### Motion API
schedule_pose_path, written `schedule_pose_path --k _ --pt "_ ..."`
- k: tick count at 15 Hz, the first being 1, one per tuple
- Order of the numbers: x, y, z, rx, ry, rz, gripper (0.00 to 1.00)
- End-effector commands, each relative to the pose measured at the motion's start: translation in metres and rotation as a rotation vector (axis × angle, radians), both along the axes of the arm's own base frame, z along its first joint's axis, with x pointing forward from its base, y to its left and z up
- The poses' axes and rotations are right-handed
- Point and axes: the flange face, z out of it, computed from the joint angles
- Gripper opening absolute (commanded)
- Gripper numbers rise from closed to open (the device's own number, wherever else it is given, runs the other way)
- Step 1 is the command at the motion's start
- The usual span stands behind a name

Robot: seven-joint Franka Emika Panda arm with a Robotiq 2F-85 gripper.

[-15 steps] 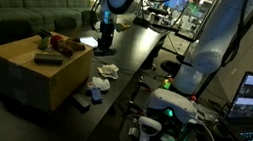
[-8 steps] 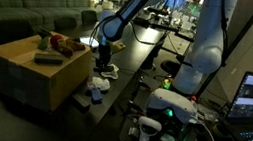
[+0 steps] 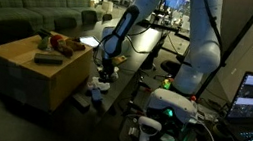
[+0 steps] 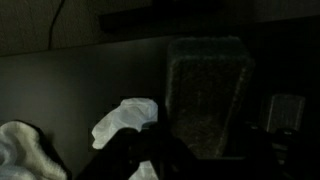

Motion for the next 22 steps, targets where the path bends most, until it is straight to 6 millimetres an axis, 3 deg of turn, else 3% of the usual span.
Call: schedule_pose_path --k 1,14,22 --pt "-0.006 -0.003 -0.022 0.01 0.001 -0.036 0.31" --pt "-0.007 -0.011 -0.096 -0.034 0.077 -0.14 0.31" --pt "0.005 -0.035 -0.114 -0.132 0.04 -0.303 0.31"
